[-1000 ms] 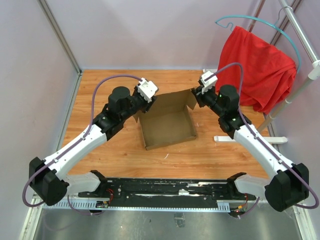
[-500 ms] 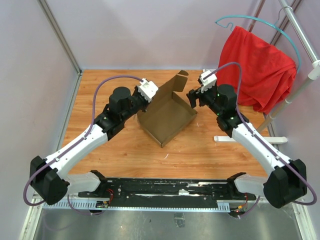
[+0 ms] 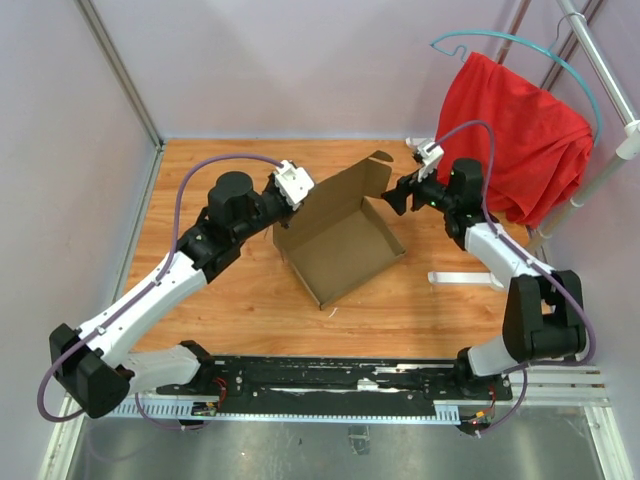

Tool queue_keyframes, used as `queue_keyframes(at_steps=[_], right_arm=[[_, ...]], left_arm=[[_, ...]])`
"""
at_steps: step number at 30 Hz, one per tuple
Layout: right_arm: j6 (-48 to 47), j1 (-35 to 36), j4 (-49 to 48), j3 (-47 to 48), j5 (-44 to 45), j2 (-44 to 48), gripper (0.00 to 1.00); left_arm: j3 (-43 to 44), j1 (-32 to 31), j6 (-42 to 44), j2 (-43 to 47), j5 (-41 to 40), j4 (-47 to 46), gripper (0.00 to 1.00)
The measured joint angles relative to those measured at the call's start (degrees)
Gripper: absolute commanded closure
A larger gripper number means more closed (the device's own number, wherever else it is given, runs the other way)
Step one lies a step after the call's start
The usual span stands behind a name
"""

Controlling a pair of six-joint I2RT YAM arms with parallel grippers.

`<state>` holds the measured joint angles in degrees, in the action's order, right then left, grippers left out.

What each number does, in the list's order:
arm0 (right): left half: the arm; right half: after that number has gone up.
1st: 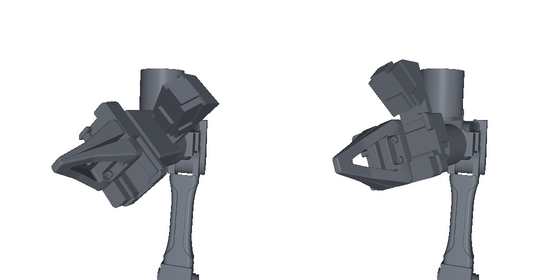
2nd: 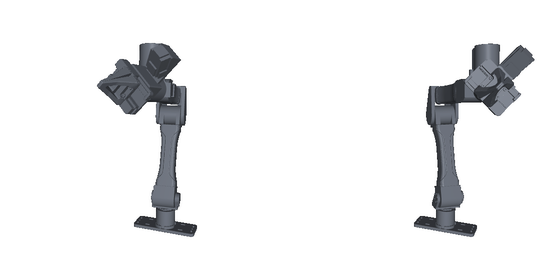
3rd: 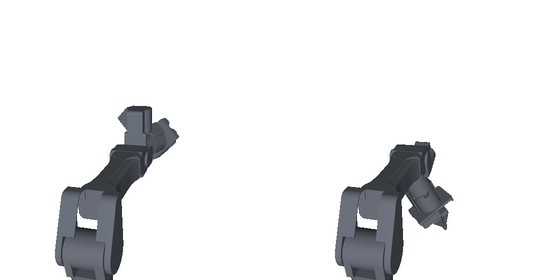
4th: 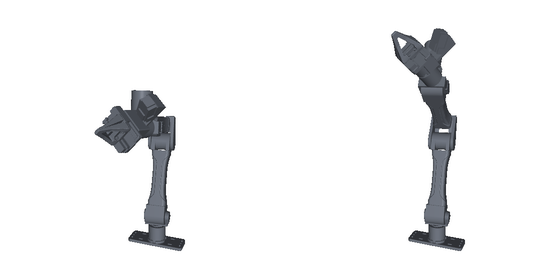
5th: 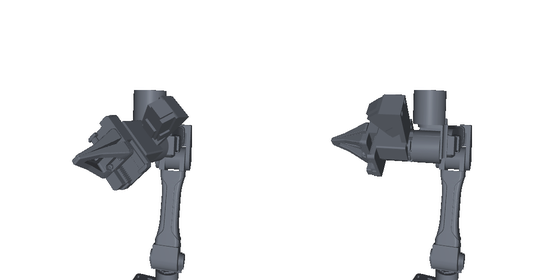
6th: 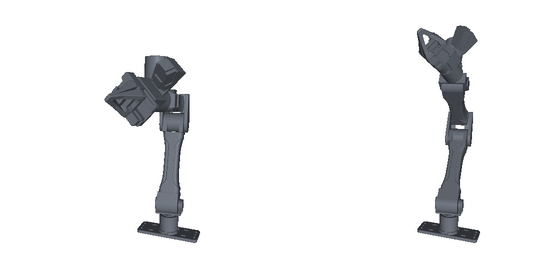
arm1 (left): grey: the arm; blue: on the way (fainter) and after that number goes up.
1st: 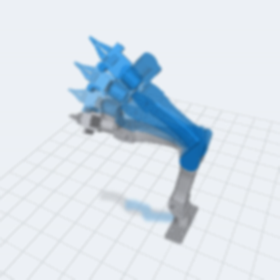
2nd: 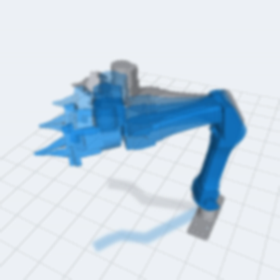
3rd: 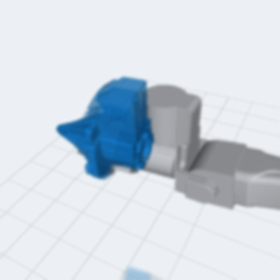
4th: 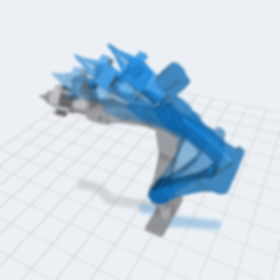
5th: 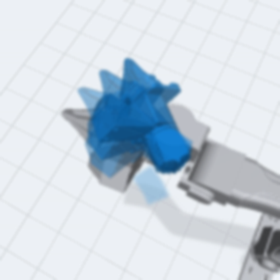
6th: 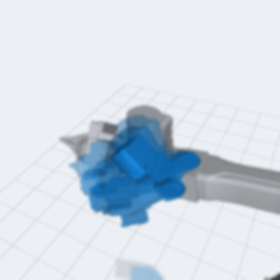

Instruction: Fold the paper box

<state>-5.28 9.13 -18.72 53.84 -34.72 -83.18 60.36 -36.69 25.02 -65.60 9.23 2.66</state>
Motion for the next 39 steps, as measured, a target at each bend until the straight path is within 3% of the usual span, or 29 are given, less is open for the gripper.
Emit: queue_keyframes(at_steps=[6,8,10,15,29,39], right_arm=[[3.37,0.83,-4.35,1.64,-8.5,-5.9,0.4],[3.26,1.75,-4.09,2.43,-8.37,-6.95,0.49],[2.71,3.28,-3.34,3.15,-7.23,-7.34,0.66],[1.38,8.02,-0.42,4.79,0.17,-7.41,0.81],[7.15,11.72,-3.28,-4.85,17.53,-4.11,0.96],[12.72,15.96,-7.17,-11.5,31.04,1.6,0.99]], left_arm=[[0.81,0.0,0.04,0.42,2.32,0.52,1.0],[0.81,0.0,0.04,0.42,2.54,0.66,1.0],[0.81,0.0,0.04,0.42,2.56,0.63,1.0],[0.81,0.02,0.09,0.39,2.21,0.57,1.0],[-0.13,0.02,-2.16,-3.28,2.91,-1.29,1.0],[-0.35,0.0,-2.6,-4.76,2.89,-5.4,1.0]])
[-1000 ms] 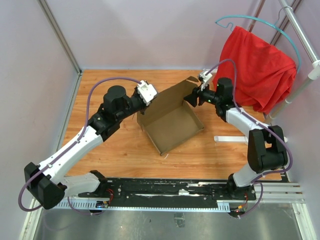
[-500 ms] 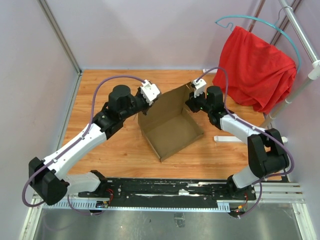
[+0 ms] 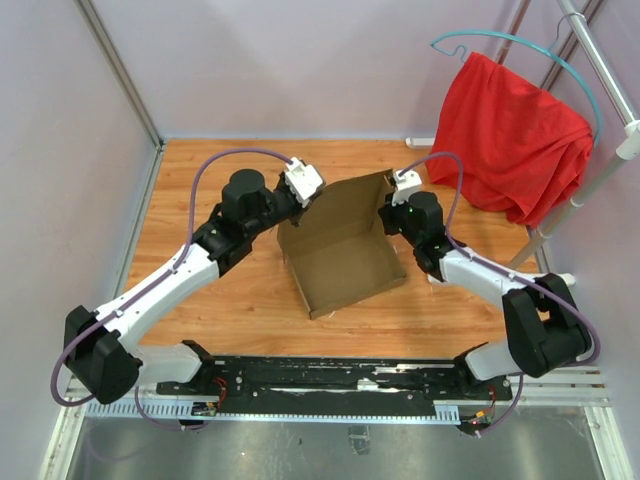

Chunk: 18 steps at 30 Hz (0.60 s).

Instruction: Fold the paper box

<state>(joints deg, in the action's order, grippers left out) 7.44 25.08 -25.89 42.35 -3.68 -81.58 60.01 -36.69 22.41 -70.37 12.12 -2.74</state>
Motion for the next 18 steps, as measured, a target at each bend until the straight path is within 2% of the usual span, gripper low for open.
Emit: queue_keyframes(at_steps=[13,15,18], right_arm=[[5.86,7.89,-8.41,-7.28,17.18,2.14,0.99],[6.1,8.41,-10.27,-8.72,18.38,2.49,0.93],[6.32,8.9,-12.98,-10.69,19.06,2.99,0.77]], left_arm=[[-1.05,0.02,-0.63,-0.35,-0.98,-3.15,1.0],[-1.81,0.02,-0.92,-0.15,-0.87,-4.24,1.0],[-3.56,0.02,-1.75,0.83,-0.15,-5.68,1.0]])
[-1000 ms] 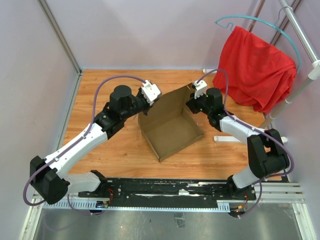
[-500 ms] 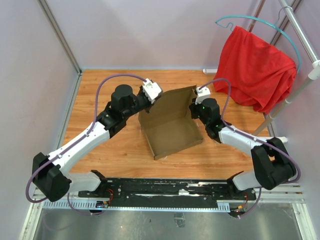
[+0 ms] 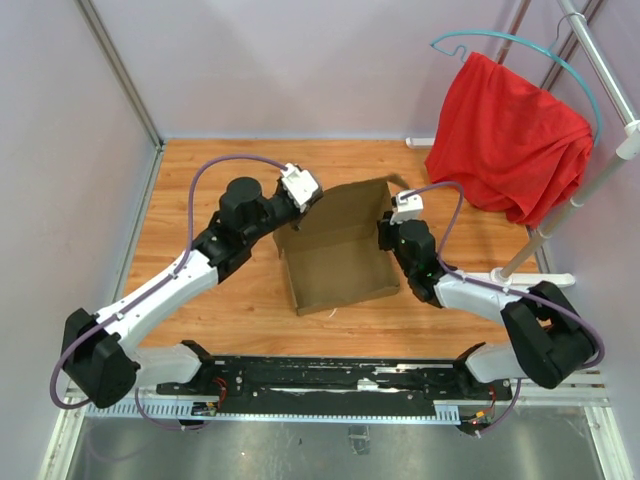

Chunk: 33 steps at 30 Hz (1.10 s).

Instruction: Fold the paper box

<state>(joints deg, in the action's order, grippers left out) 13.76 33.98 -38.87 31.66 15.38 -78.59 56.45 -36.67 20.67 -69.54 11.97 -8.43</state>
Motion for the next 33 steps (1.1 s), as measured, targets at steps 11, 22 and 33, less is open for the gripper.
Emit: queue_keyframes(at_steps=[11,22,33], right_arm=[[-1.7,2.03,1.88,-5.31,-4.26,7.19,0.56],[-4.66,1.84,6.91,-9.53,-0.22,20.9,0.3],[-11.13,-10.56,12.52,3.82,-10.05,6.49,0.35]], left_arm=[[-6.69,-0.02,-2.1,6.01,2.29,-2.84,1.0],[-6.32,-0.02,-2.56,5.57,5.25,-2.49,1.0],[-6.08,-0.02,-2.54,5.4,5.9,-2.25,1.0]])
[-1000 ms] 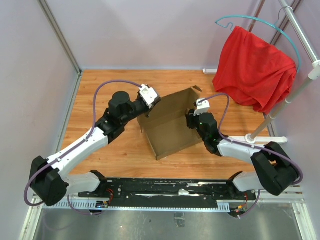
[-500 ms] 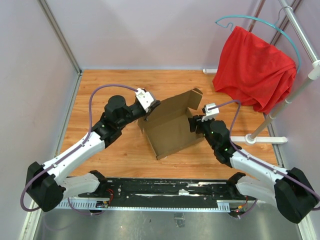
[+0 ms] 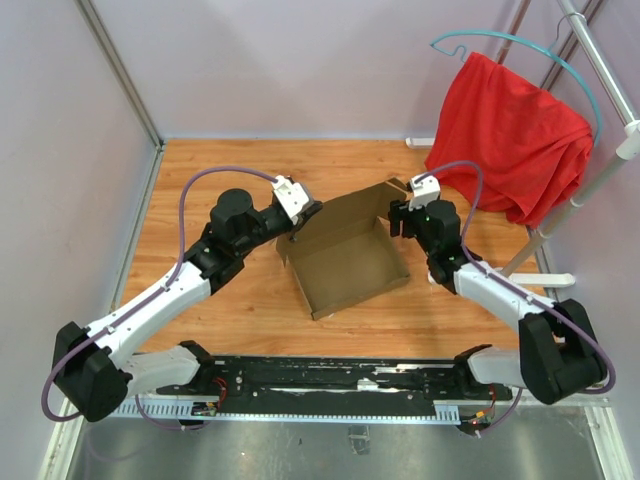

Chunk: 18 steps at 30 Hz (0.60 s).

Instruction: Fold the paper box

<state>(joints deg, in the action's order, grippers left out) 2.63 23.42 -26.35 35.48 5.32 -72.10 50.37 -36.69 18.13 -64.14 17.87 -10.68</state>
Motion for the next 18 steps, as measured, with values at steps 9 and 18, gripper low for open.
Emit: queue_keyframes(at_steps=[9,18], right_arm=[[-1.38,-2.05,1.31,2.6,-16.0,-3.76,0.58],[-1.33,-1.36,0.33,2.47,-24.68,-3.21,0.58]], left_arm=[[0.0,0.0,0.0,-0.2,-0.07,-0.11,1.0],[0.0,0.0,-0.02,-0.31,-0.2,-0.42,1.0]])
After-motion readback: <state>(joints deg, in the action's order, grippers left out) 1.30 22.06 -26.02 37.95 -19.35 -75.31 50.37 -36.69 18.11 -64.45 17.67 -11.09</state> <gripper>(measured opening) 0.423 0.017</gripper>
